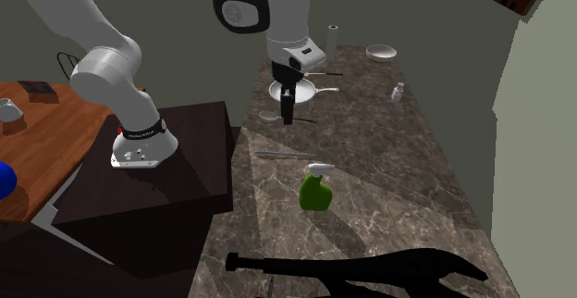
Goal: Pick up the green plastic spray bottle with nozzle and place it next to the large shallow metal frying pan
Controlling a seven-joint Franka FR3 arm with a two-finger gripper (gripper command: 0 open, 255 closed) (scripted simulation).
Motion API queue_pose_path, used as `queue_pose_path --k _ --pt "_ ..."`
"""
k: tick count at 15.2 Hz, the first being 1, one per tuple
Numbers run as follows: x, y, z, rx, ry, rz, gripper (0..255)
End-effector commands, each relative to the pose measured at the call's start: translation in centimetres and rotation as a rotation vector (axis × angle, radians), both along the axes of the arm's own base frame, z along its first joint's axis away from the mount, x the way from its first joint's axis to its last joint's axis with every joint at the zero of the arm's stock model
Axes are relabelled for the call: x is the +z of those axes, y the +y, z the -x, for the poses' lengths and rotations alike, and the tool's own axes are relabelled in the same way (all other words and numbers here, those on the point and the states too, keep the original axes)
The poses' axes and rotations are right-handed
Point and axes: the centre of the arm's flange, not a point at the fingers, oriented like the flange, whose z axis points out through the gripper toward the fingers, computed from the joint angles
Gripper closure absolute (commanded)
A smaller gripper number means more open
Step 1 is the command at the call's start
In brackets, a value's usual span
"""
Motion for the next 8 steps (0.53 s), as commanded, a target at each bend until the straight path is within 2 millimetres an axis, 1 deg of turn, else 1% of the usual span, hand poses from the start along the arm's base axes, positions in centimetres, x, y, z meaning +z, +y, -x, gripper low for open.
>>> queue_pose_path --k 1,8 --pt "-1.8 -1.7 -1.4 -0.004 0.008 0.003 0" --pt "-7.9 -7.5 -5.4 -0.017 0.037 0.009 0"
